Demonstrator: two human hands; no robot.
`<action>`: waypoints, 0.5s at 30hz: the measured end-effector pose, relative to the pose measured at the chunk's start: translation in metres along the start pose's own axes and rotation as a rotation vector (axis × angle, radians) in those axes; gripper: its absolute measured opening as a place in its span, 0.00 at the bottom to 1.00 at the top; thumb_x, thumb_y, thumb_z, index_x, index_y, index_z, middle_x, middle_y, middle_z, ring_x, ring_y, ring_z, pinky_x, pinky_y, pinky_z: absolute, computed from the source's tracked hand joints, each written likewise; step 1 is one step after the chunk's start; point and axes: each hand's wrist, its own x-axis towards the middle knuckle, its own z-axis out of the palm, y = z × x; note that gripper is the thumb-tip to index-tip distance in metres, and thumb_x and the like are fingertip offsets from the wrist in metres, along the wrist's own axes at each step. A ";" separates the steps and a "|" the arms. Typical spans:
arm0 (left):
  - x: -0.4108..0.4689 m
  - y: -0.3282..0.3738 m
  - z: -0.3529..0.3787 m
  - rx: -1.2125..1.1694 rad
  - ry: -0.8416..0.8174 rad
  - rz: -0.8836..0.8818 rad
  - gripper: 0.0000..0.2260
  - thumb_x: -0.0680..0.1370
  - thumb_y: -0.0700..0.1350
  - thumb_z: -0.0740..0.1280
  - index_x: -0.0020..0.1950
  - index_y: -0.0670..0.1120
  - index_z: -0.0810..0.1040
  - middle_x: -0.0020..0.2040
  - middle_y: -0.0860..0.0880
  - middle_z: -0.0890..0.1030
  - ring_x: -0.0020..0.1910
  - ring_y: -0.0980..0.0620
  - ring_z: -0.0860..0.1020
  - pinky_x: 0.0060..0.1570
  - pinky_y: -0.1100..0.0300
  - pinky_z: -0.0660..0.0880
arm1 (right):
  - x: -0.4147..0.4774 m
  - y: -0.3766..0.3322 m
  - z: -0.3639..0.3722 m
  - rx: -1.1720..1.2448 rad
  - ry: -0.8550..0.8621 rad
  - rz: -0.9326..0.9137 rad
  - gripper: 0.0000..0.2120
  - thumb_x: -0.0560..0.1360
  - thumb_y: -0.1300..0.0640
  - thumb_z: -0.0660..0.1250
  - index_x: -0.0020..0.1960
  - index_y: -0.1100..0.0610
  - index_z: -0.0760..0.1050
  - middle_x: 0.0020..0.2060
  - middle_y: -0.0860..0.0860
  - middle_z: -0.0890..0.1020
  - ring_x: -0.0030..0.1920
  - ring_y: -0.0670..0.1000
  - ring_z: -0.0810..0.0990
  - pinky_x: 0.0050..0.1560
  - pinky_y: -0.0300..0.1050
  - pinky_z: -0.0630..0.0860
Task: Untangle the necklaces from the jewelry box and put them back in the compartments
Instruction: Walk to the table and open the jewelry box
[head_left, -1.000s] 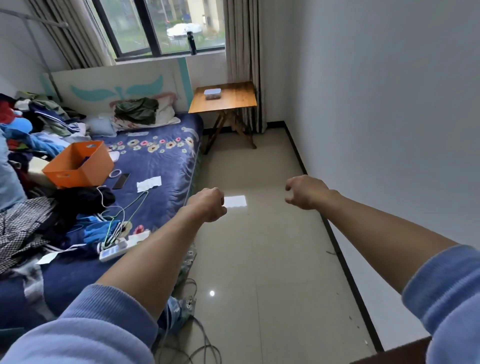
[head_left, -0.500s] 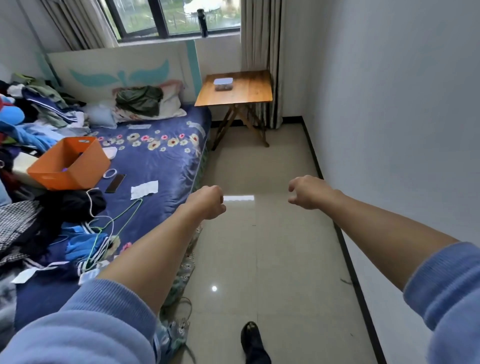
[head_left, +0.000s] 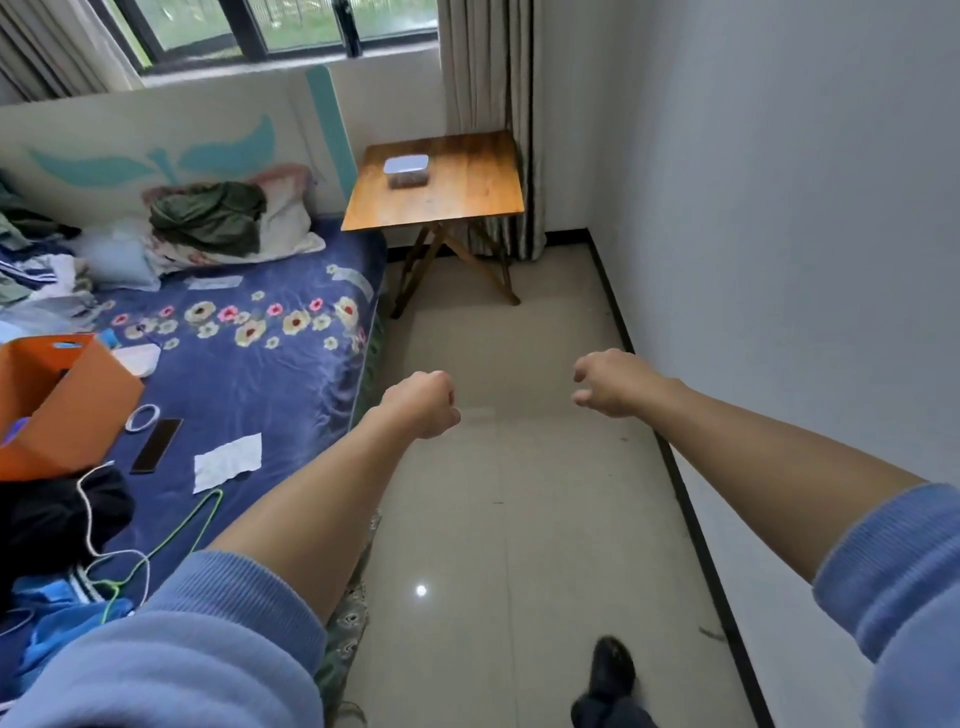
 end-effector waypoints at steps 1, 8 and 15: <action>0.020 0.003 -0.003 -0.002 -0.007 -0.002 0.05 0.73 0.46 0.64 0.45 0.48 0.78 0.48 0.46 0.80 0.45 0.43 0.78 0.43 0.56 0.75 | 0.019 0.007 -0.003 0.002 -0.011 0.000 0.20 0.76 0.46 0.64 0.66 0.51 0.72 0.63 0.53 0.77 0.60 0.57 0.77 0.56 0.50 0.75; 0.153 0.024 -0.033 -0.055 -0.024 -0.066 0.05 0.74 0.47 0.66 0.46 0.48 0.78 0.50 0.45 0.81 0.47 0.43 0.79 0.47 0.54 0.77 | 0.159 0.051 -0.041 0.004 -0.058 -0.030 0.19 0.76 0.47 0.65 0.64 0.51 0.73 0.60 0.54 0.78 0.56 0.58 0.78 0.50 0.47 0.74; 0.248 0.001 -0.072 -0.111 -0.019 -0.151 0.08 0.77 0.49 0.66 0.52 0.47 0.78 0.51 0.45 0.80 0.49 0.44 0.79 0.52 0.51 0.79 | 0.292 0.043 -0.092 -0.036 -0.079 -0.127 0.18 0.76 0.46 0.65 0.63 0.51 0.74 0.59 0.55 0.79 0.56 0.58 0.79 0.54 0.51 0.76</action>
